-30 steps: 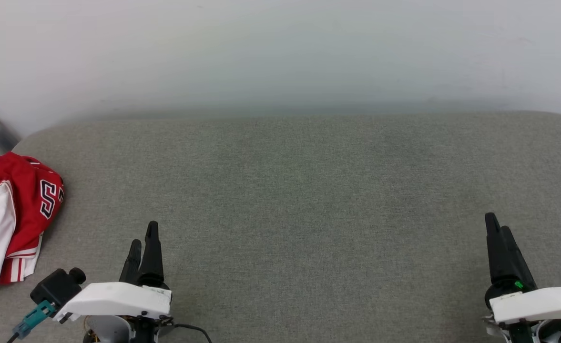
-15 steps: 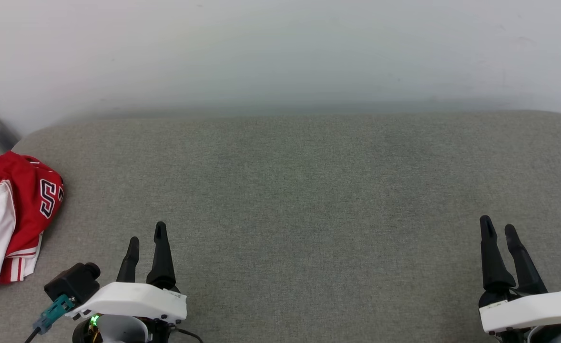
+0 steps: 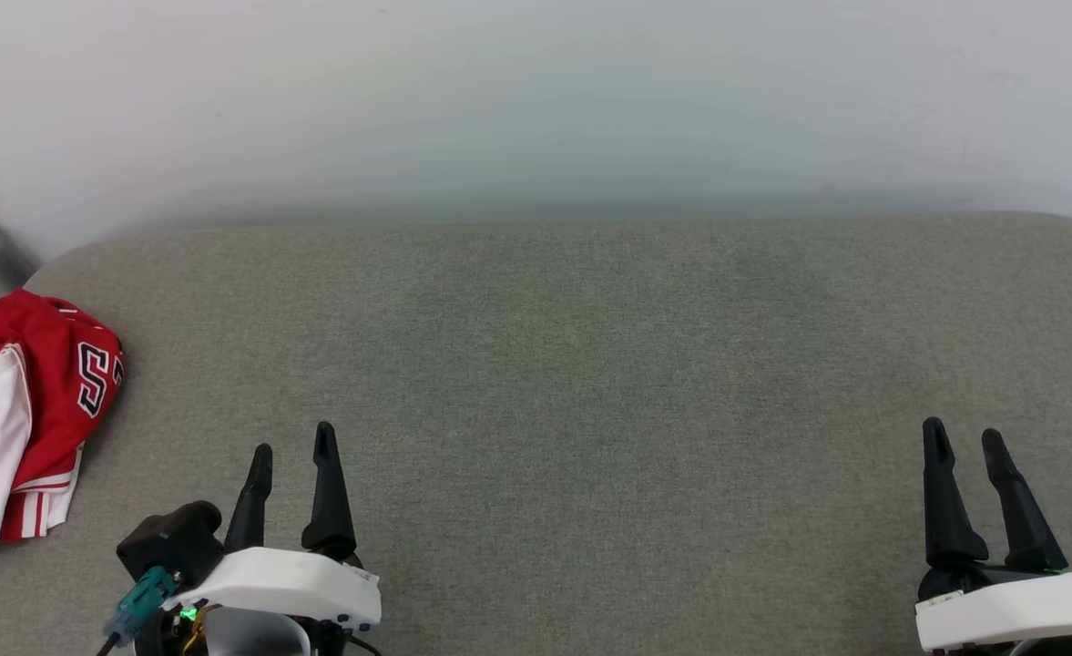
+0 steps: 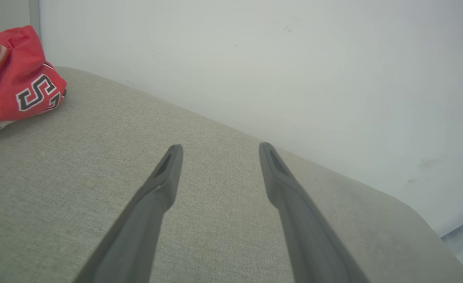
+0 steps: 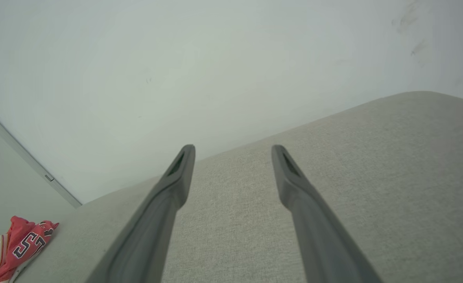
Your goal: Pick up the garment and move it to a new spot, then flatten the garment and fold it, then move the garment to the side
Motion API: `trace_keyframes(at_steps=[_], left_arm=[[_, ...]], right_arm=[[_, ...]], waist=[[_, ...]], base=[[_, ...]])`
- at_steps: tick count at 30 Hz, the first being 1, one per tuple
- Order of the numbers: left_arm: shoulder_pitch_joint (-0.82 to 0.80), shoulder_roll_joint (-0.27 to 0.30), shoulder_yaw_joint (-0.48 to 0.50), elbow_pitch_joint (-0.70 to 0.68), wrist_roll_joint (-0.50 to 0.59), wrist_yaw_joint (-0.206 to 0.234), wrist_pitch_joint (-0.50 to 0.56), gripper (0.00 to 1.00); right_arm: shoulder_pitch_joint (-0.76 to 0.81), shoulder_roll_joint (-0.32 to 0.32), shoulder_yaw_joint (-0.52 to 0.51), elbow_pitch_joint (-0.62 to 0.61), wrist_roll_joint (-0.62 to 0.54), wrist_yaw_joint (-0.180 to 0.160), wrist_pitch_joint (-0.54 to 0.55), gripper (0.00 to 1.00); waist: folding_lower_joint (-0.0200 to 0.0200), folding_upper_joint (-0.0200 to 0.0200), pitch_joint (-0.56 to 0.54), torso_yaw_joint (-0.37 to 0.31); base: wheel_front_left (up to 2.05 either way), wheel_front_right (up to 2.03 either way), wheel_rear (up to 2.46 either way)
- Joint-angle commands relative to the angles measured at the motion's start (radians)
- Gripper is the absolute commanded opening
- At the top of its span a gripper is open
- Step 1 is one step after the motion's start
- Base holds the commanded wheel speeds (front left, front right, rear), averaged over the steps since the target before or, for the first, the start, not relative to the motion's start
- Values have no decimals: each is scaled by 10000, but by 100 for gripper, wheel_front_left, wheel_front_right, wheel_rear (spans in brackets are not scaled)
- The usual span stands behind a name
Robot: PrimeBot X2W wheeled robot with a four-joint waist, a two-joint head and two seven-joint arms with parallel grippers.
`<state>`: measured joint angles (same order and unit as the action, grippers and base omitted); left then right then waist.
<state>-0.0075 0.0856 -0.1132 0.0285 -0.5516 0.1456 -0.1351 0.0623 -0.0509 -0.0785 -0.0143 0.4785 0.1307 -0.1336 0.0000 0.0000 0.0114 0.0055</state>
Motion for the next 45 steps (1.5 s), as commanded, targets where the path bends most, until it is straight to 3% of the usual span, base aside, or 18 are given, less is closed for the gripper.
trace_keyframes(at_steps=[1,22,45], left_arm=[[-12,69,-49,-160,294,53,-97,100],[325,-118,-285,-196,2208,-43,-610,100],[591,-330,-216,-107,3748,-670,-1078,100]], right_arm=[[5,0,-13,-191,-282,1,-98,100],[409,4,-19,-634,-1864,1,-628,100],[871,10,-14,-798,-2882,-1,-1081,100]], waist=[[0,0,-4,3],[0,0,-13,50],[0,0,29,138]], base=[[0,0,0],[0,0,0],[0,0,0]])
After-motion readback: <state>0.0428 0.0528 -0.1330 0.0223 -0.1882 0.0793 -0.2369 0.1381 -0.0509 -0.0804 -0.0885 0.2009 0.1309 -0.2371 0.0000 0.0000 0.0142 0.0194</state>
